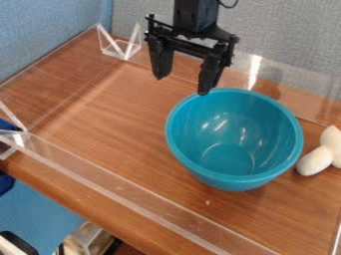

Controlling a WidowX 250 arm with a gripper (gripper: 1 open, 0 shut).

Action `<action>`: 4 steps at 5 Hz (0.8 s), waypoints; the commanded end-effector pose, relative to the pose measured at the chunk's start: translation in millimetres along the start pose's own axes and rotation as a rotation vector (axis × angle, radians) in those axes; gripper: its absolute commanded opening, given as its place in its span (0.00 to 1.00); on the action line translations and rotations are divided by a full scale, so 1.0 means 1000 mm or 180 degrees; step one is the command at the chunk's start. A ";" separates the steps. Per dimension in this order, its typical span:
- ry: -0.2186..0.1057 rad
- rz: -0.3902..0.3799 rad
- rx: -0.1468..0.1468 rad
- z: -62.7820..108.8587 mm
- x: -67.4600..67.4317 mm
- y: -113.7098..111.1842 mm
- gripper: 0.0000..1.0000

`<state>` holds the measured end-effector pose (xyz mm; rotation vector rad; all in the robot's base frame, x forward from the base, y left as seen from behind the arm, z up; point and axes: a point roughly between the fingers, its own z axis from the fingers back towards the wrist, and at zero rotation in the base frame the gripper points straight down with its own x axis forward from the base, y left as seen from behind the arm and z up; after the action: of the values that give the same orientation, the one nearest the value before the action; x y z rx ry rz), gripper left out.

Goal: Put the mushroom in the blue bowl

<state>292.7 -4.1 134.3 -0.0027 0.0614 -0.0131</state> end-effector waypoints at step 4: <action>-0.0026 -0.0740 0.0176 -0.004 0.043 -0.094 1.00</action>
<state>327.2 -99.5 109.0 0.0528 0.1123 -0.2613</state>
